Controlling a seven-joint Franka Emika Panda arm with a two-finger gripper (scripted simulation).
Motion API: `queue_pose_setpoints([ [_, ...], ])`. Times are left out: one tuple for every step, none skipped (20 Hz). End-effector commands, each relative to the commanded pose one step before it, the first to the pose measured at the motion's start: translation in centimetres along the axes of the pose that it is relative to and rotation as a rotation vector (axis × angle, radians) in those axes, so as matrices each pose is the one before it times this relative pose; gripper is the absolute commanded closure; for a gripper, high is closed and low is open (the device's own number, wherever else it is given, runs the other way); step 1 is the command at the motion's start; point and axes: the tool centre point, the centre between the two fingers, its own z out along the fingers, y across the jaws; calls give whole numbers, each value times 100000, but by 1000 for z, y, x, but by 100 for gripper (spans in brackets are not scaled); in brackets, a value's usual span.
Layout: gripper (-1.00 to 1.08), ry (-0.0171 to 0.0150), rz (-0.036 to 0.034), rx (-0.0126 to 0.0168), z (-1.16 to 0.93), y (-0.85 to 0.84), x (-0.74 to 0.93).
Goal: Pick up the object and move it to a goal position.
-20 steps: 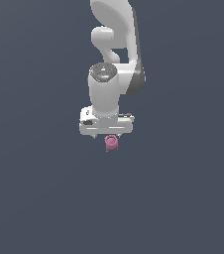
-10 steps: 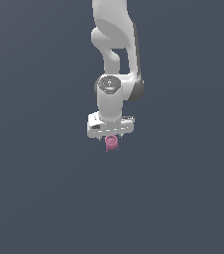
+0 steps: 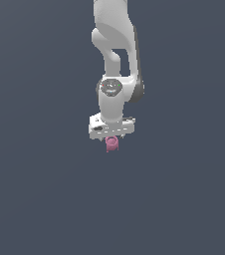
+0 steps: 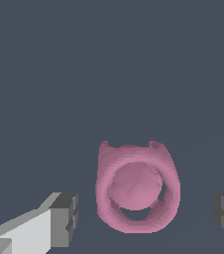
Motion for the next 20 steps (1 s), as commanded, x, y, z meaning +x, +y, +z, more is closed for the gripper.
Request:
queue_pose_setpoints([
  [-92,-59,-65,15,584,-27,-48],
  [-92,0,0,0,376,8,-21],
  [-92,16,-67,2,432,-28,-19],
  [-92,0,0,0,504,11,-29],
  [-92,17,-67,2,551,-25,-25],
  [-92,0,0,0,530,12,-26],
  [-92,17,-67,1,455,-25,-11],
  [-92,0,0,0,398,12,-8],
  [-92,0,0,0,331,12,2],
  [-92,17,-67,-5,253,-26,18],
  [-92,0,0,0,196,10,17],
  [-92,0,0,0,134,9,19],
  [-92,0,0,0,77,6,15],
  [-92,0,0,0,25,2,6],
  [108,0,0,0,0,0,0],
  [108,0,0,0,0,0,0],
  [108,0,0,0,0,0,0],
  [108,0,0,0,0,0,0],
  [108,0,0,0,0,0,0],
  [108,0,0,0,0,0,0],
])
